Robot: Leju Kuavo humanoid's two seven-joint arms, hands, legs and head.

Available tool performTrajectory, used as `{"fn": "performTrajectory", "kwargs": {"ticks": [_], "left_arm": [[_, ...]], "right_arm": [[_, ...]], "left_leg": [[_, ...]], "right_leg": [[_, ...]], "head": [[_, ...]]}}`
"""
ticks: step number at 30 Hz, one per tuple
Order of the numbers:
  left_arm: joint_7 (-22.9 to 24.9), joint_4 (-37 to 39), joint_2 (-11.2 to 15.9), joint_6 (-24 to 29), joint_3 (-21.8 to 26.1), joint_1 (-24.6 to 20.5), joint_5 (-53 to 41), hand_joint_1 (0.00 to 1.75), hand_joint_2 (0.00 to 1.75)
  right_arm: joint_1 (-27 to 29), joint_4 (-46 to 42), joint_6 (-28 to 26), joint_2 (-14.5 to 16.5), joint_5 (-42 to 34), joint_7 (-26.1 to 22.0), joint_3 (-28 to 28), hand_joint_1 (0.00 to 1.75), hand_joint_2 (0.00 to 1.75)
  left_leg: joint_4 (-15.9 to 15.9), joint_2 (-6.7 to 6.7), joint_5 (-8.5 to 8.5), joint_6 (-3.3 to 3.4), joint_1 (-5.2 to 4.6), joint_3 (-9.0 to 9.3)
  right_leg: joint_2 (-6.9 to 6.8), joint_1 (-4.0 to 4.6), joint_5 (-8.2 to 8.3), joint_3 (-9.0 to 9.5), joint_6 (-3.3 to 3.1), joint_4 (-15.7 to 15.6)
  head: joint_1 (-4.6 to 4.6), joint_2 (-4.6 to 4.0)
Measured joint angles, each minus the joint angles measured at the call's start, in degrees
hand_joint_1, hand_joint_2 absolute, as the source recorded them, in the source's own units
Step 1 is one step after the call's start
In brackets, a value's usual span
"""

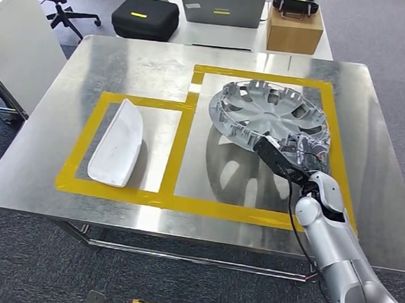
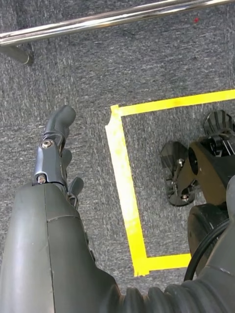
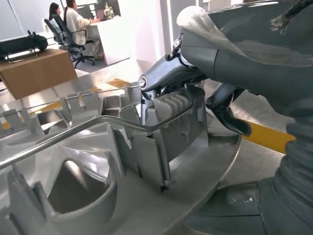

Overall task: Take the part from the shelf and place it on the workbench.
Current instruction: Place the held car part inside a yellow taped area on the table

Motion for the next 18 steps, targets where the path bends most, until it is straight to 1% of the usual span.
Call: {"fn": "performTrajectory", "kwargs": {"ticks": [2, 6, 8, 10, 12, 15, 18], "left_arm": [[0.0, 0.0, 0.01, -0.47, -0.03, 0.0, -0.01, 0.0, 1.75], [-0.13, 0.0, 0.11, -1.97, -0.09, 0.16, -0.37, 0.0, 1.75], [-0.13, 0.0, 0.2, -2.6, -0.09, 0.42, -0.77, 0.0, 1.75], [-0.43, 0.01, 0.29, -3.12, -0.09, 0.72, -0.71, 0.0, 0.87], [-1.08, 0.02, 0.38, -3.5, -0.08, 0.99, -0.26, 0.0, 0.0], [-1.96, 0.1, 0.51, -3.9, -0.07, 1.27, 0.62, 0.0, 0.0], [-2.6, 0.25, 0.69, -4.14, -0.07, 1.51, 1.41, 0.0, 0.0]], "right_arm": [[-0.2, 0.15, 0.6, -0.01, 0.73, 0.37, 0.01, 1.75, 1.75], [-0.43, 0.85, 3.11, -0.53, 2.64, 0.83, 0.06, 0.0, 0.0], [-0.43, 1.19, 4.68, -1.01, 3.13, 0.38, 0.14, 0.0, 0.0], [-0.42, 1.37, 6.66, -1.57, 3.1, -0.8, 0.3, 0.0, 0.0], [-0.43, 1.36, 9.2, -2.19, 2.34, -2.98, 0.55, 0.0, 0.0], [-0.43, 0.45, 14.21, -3.48, -0.03, -8.0, 1.92, 0.0, 0.0], [-0.61, -2.39, 19.09, -5.77, -3.8, -12.84, 5.35, 0.0, 0.0]], "left_leg": [[0.07, 0.0, 0.0, 0.0, -0.03, 0.1], [0.14, 0.0, -0.01, 0.0, -0.07, 0.19], [0.17, 0.0, -0.03, 0.02, -0.12, 0.2], [0.18, -0.01, -0.04, 0.03, -0.17, 0.2], [0.19, -0.01, -0.04, 0.04, -0.2, 0.2], [0.2, -0.01, -0.05, 0.05, -0.23, 0.2], [0.2, 0.0, -0.1, 0.13, -0.28, 0.16]], "right_leg": [[0.0, -0.03, 0.02, 0.07, 0.03, 0.0], [-0.03, -0.06, 0.03, 0.19, 0.07, -0.01], [-0.04, -0.11, 0.03, 0.21, 0.08, -0.01], [-0.06, -0.16, 0.03, 0.21, 0.08, -0.01], [-0.07, -0.2, 0.03, 0.22, 0.08, -0.01], [-0.07, -0.25, 0.04, 0.23, 0.1, -0.01], [-0.02, -0.29, 0.06, 0.23, 0.15, -0.01]], "head": [[0.0, 0.0], [0.0, 0.0], [-0.01, 0.0], [-0.01, 0.0], [-0.01, 0.0], [-0.01, 0.0], [-0.01, 0.0]]}}
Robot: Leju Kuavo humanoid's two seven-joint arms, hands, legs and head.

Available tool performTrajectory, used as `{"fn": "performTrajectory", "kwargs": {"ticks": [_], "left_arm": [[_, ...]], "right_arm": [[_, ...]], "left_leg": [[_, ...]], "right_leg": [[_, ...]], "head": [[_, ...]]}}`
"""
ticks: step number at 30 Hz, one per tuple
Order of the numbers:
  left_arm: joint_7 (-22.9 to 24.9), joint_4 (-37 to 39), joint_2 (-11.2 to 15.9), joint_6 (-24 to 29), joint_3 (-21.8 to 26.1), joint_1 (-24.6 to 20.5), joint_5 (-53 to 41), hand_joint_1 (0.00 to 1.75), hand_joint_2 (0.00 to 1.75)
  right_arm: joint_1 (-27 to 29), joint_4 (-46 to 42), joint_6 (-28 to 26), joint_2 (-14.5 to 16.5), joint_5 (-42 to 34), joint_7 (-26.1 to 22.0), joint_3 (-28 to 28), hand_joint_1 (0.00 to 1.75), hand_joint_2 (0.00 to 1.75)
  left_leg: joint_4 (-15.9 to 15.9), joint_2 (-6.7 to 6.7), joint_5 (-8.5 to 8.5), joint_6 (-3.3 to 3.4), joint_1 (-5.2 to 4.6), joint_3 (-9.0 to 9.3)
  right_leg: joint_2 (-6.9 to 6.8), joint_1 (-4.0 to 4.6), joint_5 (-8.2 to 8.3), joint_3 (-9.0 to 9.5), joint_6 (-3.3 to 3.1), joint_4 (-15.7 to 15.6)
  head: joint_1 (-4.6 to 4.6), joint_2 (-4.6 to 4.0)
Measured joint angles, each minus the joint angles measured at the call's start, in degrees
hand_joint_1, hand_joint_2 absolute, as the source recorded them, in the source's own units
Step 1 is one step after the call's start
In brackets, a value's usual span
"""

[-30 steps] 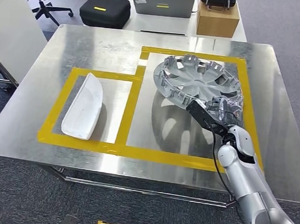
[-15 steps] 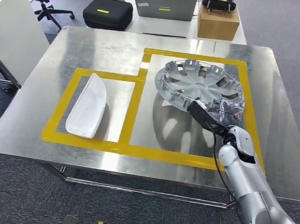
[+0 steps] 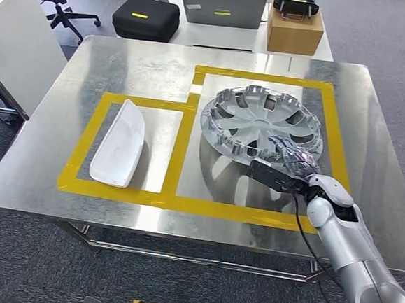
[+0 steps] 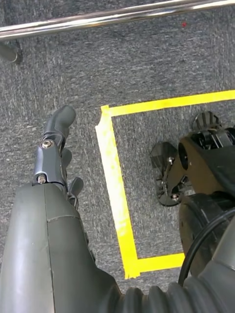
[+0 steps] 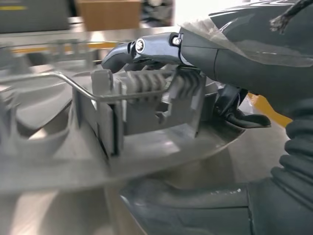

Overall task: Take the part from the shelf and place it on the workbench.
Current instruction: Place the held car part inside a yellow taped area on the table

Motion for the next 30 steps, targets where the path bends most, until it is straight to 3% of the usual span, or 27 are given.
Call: {"fn": "performTrajectory", "kwargs": {"ticks": [16, 22, 25, 27, 30], "left_arm": [[-1.22, 0.19, 0.45, -0.79, -0.03, 0.48, 2.26, 0.0, 0.0], [-1.6, 0.19, 0.57, -0.82, -0.03, 0.62, 2.87, 0.0, 0.0], [-1.77, 0.2, 0.57, -0.84, -0.03, 0.67, 3.44, 0.0, 0.0], [-2.02, 0.24, 0.52, -0.95, -0.01, 0.81, 4.31, 0.0, 0.0], [-2.54, 0.56, 0.17, -1.14, 0.11, 1.25, 5.74, 0.0, 0.0]], "right_arm": [[-6.67, -11.61, 13.93, -12.94, -21.0, -5.34, 17.11, 0.0, 0.0], [-10.26, -15.19, 15.57, -17.45, -24.53, -5.24, 21.77, 0.0, 0.0], [-10.56, -16.87, 13.17, -19.24, -24.95, -4.16, 23.12, 0.0, 0.0], [-9.36, -19.2, 8.32, -20.92, -23.94, -2.56, 23.26, 0.0, 0.0], [-1.95, -25.56, -1.46, -23.99, -20.08, 0.56, 19.51, 0.0, 0.0]], "left_leg": [[0.05, -0.01, -0.02, 0.07, -0.09, 0.18], [0.06, -0.01, -0.04, 0.09, -0.11, 0.23], [0.07, -0.01, -0.04, 0.09, -0.12, 0.29], [0.08, -0.06, -0.05, 0.11, -0.14, 0.38], [0.08, -0.28, -0.15, 0.24, -0.13, 0.54]], "right_leg": [[-0.07, -0.07, 0.0, 0.25, 0.09, -0.01], [-0.07, -0.09, 0.0, 0.32, 0.12, -0.01], [-0.08, -0.09, -0.01, 0.33, 0.14, -0.03], [-0.14, -0.08, -0.04, 0.36, 0.19, -0.04], [-0.4, -0.01, -0.22, 0.6, 0.35, -0.07]], "head": [[0.0, 0.0], [0.01, 0.0], [-0.01, 0.0], [-0.01, 0.0], [-0.01, 0.0]]}}
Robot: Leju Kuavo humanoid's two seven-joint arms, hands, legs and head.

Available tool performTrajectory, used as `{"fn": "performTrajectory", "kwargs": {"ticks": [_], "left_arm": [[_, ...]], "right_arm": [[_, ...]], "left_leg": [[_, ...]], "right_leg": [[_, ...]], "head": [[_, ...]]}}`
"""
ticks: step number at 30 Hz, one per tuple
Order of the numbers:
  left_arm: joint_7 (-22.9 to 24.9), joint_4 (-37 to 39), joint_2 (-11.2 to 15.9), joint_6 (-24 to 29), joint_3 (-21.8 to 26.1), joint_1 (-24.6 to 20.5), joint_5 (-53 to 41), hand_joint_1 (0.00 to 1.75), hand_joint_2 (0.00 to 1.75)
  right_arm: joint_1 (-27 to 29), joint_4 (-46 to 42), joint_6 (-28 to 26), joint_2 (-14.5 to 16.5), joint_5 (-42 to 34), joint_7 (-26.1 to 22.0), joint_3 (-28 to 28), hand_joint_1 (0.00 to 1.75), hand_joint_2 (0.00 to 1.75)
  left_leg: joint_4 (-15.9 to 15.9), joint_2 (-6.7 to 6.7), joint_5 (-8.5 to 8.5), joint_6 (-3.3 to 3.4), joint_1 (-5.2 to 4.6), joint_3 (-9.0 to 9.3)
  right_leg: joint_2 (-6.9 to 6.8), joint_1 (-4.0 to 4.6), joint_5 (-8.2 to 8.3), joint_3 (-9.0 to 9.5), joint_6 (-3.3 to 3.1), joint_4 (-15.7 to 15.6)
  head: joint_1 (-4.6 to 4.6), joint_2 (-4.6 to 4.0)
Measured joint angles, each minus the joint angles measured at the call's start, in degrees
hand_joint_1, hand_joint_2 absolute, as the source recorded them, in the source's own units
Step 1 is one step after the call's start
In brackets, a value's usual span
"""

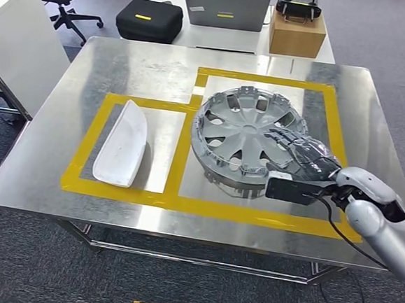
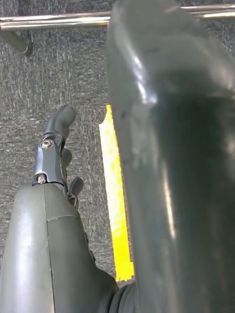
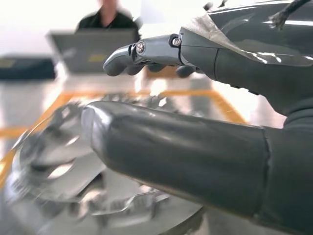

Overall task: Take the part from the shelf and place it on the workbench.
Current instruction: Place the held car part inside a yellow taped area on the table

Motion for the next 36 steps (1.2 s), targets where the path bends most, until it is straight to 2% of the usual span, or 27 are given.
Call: {"fn": "performTrajectory", "kwargs": {"ticks": [3, 6, 9, 12, 14, 17, 26, 28, 30, 36], "left_arm": [[-0.31, 0.65, -0.82, 0.23, 0.2, 0.51, 0.47, 0.0, 0.0], [-0.33, 1.28, -1.59, 0.57, 0.38, 0.98, 0.55, 0.0, 0.0], [-0.33, 1.68, -2.07, 0.83, 0.46, 1.13, 0.56, 0.0, 0.0], [-0.33, 1.9, -2.48, 1.22, 0.55, 1.21, 0.57, 0.0, 0.0], [-0.33, 2.02, -2.66, 1.3, 0.66, 1.35, 0.57, 0.0, 0.0], [-0.33, 2.16, -2.84, 1.31, 0.76, 1.29, 0.57, 0.0, 0.0], [-0.32, 2.32, -3.01, 1.34, 0.8, 1.25, 0.57, 0.0, 0.0], [-0.25, 2.32, -3.08, 1.61, 0.8, 1.28, 0.57, 0.0, 0.0], [-0.04, 2.32, -3.23, 2.19, 0.8, 1.44, 0.57, 0.0, 0.0], [1.03, 2.32, -3.97, 4.93, 0.78, 1.65, 0.57, 0.0, 0.0]], "right_arm": [[15.02, -8.26, -8.1, -1.31, 5.78, 1.66, -10.77, 0.0, 0.0], [29.91, -15.4, -11.78, -0.1, 9.68, 0.16, -24.19, 0.0, 0.0], [38.17, -19.62, -13.77, 2.13, 10.59, 0.33, -33.82, 0.0, 0.0], [44.71, -22.41, -16.8, 5.94, 11.02, -0.15, -42.38, 0.0, 0.0], [47.45, -23.52, -17.22, 7.76, 11.24, -0.89, -46.74, 0.0, 0.0], [49.41, -24.49, -17.03, 9.6, 11.51, -1.4, -50.39, 0.0, 0.0], [50.77, -25.3, -17.15, 12.04, 10.97, -0.85, -54.07, 0.0, 0.0], [51.18, -25.28, -18.71, 14.02, 8.83, -0.19, -56.3, 0.0, 0.87], [51.46, -24.89, -20.22, 17.76, 6.87, -1.78, -61.68, 0.0, 1.75], [46.73, -16.4, -20.93, 30.07, 11.08, -11.62, -86.96, 0.0, 1.75]], "left_leg": [[-0.03, -0.41, -0.22, 0.24, 0.06, 0.1], [-0.07, -0.61, -0.41, 0.38, 0.06, 0.14], [-0.09, -0.42, -0.54, 0.34, 0.05, 0.31], [-0.09, -0.41, -0.61, 0.39, 0.01, 0.47], [-0.09, -0.31, -0.63, 0.42, -0.01, 0.53], [-0.09, -0.08, -0.68, 0.46, -0.03, 0.65], [-0.07, -0.02, -0.69, 0.48, -0.06, 0.79], [-0.07, -0.05, -0.69, 0.48, -0.07, 0.82], [-0.08, -0.08, -0.71, 0.48, -0.08, 0.83], [-0.1, -0.04, -0.76, 0.49, -0.1, 0.86]], "right_leg": [[-0.45, 0.0, -0.35, 0.37, 0.09, 0.0], [-0.64, -0.03, -0.6, 0.55, 0.12, 0.0], [-0.36, -0.03, -0.65, 0.6, 0.18, -0.01], [-0.36, -0.06, -0.75, 0.76, 0.28, -0.01], [-0.27, -0.09, -0.76, 0.78, 0.28, -0.01], [-0.1, -0.09, -0.75, 0.83, 0.29, -0.01], [-0.04, -0.09, -0.74, 0.91, 0.31, -0.02], [-0.07, -0.07, -0.76, 0.92, 0.32, -0.02], [-0.1, -0.07, -0.79, 0.93, 0.33, -0.02], [-0.05, -0.08, -0.83, 0.98, 0.34, -0.02]], "head": [[0.01, 0.0], [0.01, 0.0], [0.01, 0.0], [0.02, 0.0], [0.01, 0.0], [0.0, 0.0], [0.01, 0.0], [0.01, 0.0], [-0.01, 0.0], [0.01, 0.0]]}}
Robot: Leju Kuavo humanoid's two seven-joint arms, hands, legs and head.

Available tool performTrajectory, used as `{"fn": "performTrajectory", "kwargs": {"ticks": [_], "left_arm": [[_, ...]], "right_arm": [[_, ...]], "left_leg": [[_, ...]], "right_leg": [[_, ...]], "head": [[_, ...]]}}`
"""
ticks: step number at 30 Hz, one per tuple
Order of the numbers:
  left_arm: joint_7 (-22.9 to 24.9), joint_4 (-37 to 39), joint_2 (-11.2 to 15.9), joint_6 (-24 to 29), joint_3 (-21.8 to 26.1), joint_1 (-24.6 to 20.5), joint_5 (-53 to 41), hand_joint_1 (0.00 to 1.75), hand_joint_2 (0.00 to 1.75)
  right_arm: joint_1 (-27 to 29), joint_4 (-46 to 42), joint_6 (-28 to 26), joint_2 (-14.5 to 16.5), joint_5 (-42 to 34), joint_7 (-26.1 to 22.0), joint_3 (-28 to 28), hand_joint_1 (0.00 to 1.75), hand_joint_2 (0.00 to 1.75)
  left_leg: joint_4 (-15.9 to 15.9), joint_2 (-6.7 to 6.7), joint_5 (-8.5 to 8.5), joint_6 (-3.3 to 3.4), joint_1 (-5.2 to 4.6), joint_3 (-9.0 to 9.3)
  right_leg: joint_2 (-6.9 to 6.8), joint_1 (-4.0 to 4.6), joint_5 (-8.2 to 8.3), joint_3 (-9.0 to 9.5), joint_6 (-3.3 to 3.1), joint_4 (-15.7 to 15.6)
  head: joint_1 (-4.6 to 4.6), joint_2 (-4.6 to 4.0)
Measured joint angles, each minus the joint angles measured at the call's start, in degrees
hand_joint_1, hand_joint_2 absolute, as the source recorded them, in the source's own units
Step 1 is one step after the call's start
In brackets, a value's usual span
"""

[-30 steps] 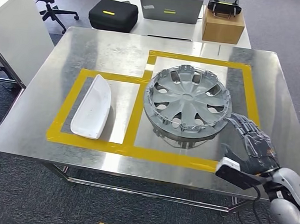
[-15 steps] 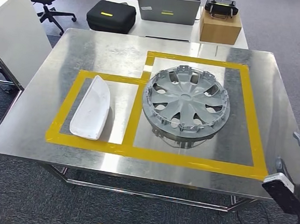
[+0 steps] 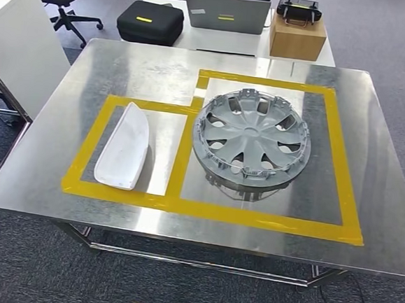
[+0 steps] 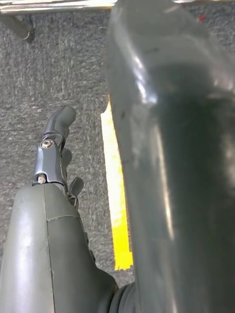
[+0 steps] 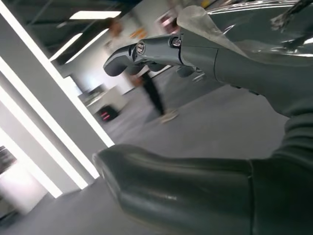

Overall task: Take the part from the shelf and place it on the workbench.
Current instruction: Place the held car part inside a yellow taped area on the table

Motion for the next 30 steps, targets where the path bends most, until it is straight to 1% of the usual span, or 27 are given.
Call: {"fn": "performTrajectory", "kwargs": {"ticks": [2, 3, 4, 6, 8, 10, 12, 13, 16, 17, 20, 22, 24, 27, 30], "left_arm": [[0.83, 0.0, -0.35, 1.45, 0.08, 0.0, 0.0, 0.0, 0.0], [1.46, 0.0, -0.63, 2.36, 0.26, -0.01, 0.0, 0.0, 0.0], [2.2, 0.03, -0.96, 3.38, 0.59, -0.02, 0.0, 0.0, 0.0], [3.53, 0.13, -1.81, 5.25, 1.42, -0.03, 0.0, 0.0, 0.0], [4.1, 0.25, -2.49, 6.36, 2.1, -0.04, 0.0, 0.0, 0.87], [4.27, 0.34, -2.83, 6.89, 2.46, -0.11, -0.01, 0.0, 1.75], [4.73, 0.38, -2.93, 6.69, 2.53, -0.21, -0.09, 0.0, 1.75], [5.17, 0.39, -2.93, 6.22, 2.53, -0.24, -0.17, 0.0, 1.31], [6.04, 0.39, -2.86, 3.98, 2.5, -0.25, -0.37, 0.0, 0.0], [5.81, 0.39, -2.79, 3.11, 2.48, -0.25, -0.38, 0.0, 0.0], [5.1, 0.39, -2.55, 0.78, 2.37, -0.29, -0.39, 0.0, 0.0], [5.02, 0.39, -2.33, 0.02, 2.32, -0.32, -0.43, 0.0, 0.0], [4.88, 0.39, -2.14, -0.34, 2.29, -0.32, -0.45, 0.0, 0.0], [4.81, 0.43, -1.98, -0.37, 2.18, -0.32, -0.44, 0.0, 0.0], [5.15, 0.51, -1.94, -0.03, 1.87, -0.31, -0.47, 0.0, 0.0]], "right_arm": [[-2.32, 5.03, -1.23, 3.37, 2.86, -1.66, -7.9, 0.0, 1.75], [-3.41, 8.42, -2.68, 5.22, 5.29, -1.0, -11.68, 0.0, 1.75], [-4.59, 12.82, -5.24, 7.07, 8.38, 0.7, -15.25, 0.0, 1.75], [-6.86, 24.9, -13.34, 10.29, 14.85, 5.64, -21.59, 0.0, 1.75], [-8.45, 38.83, -20.71, 12.29, 19.46, 10.52, -26.14, 0.0, 1.75], [-9.41, 50.59, -23.47, 13.88, 22.55, 15.13, -28.86, 0.0, 1.75], [-10.26, 59.04, -22.35, 15.01, 24.83, 17.62, -30.37, 0.0, 1.75], [-10.55, 62.17, -20.68, 15.26, 26.11, 17.93, -30.75, 0.0, 1.75], [-11.34, 68.49, -14.97, 15.82, 28.76, 16.68, -30.9, 0.0, 0.44], [-11.7, 70.1, -13.17, 15.97, 28.97, 15.46, -30.9, 0.0, 0.0], [-12.6, 73.91, -5.6, 16.03, 28.7, 9.62, -30.76, 0.0, 0.0], [-13.22, 75.49, 0.78, 15.84, 26.96, 5.13, -30.71, 0.0, 0.0], [-13.78, 76.51, 5.23, 15.64, 25.33, 1.56, -30.75, 0.0, 0.0], [-14.38, 77.34, 6.82, 15.57, 25.24, -1.11, -30.72, 0.0, 0.0], [-14.81, 78.1, 6.91, 15.4, 25.78, -0.95, -30.65, 0.0, 0.0]], "left_leg": [[0.0, 0.0, -0.02, 0.0, 0.0, 0.03], [-0.01, 0.0, -0.03, 0.0, 0.01, 0.05], [-0.02, 0.01, -0.04, -0.02, 0.05, 0.08], [-0.04, 0.01, -0.08, -0.06, 0.14, 0.16], [-0.06, 0.05, -0.14, -0.07, 0.2, 0.23], [-0.12, 0.19, -0.18, -0.07, 0.22, 0.29], [-0.2, 0.31, -0.18, -0.08, 0.22, 0.37], [-0.23, 0.32, -0.16, -0.1, 0.22, 0.39], [-0.24, 0.32, -0.11, -0.17, 0.22, 0.43], [-0.24, 0.32, -0.1, -0.19, 0.22, 0.44], [-0.24, 0.32, -0.08, -0.22, 0.22, 0.5], [-0.24, 0.32, -0.08, -0.22, 0.21, 0.54], [-0.23, 0.32, -0.08, -0.22, 0.19, 0.55], [-0.23, 0.32, -0.08, -0.22, 0.18, 0.55], [-0.23, 0.32, -0.09, -0.22, 0.16, 0.55]], "right_leg": [[0.0, 0.0, -0.01, 0.03, 0.01, -0.01], [0.0, 0.02, -0.02, 0.06, 0.02, -0.02], [0.01, 0.07, -0.03, 0.1, 0.02, -0.03], [0.01, 0.17, -0.05, 0.21, -0.01, -0.08], [0.07, 0.19, -0.09, 0.28, -0.06, -0.1], [0.24, 0.15, -0.1, 0.26, -0.07, -0.09], [0.37, 0.14, -0.1, 0.26, -0.09, -0.09], [0.38, 0.15, -0.1, 0.27, -0.1, -0.09], [0.37, 0.16, -0.1, 0.31, -0.12, -0.09], [0.37, 0.17, -0.1, 0.33, -0.13, -0.08], [0.37, 0.17, -0.08, 0.39, -0.15, -0.07], [0.37, 0.16, -0.08, 0.43, -0.15, -0.07], [0.36, 0.14, -0.08, 0.44, -0.15, -0.07], [0.36, 0.12, -0.08, 0.45, -0.15, -0.07], [0.36, 0.11, -0.08, 0.45, -0.15, -0.07]], "head": [[0.02, 0.0], [-0.01, 0.0], [0.02, 0.0], [0.04, 0.0], [0.02, 0.0], [-0.03, 0.0], [-0.04, 0.0], [-0.03, 0.0], [-0.02, 0.0], [-0.02, 0.0], [-0.01, 0.0], [0.0, 0.0], [0.0, 0.0], [-0.02, 0.0], [0.0, 0.0]]}}
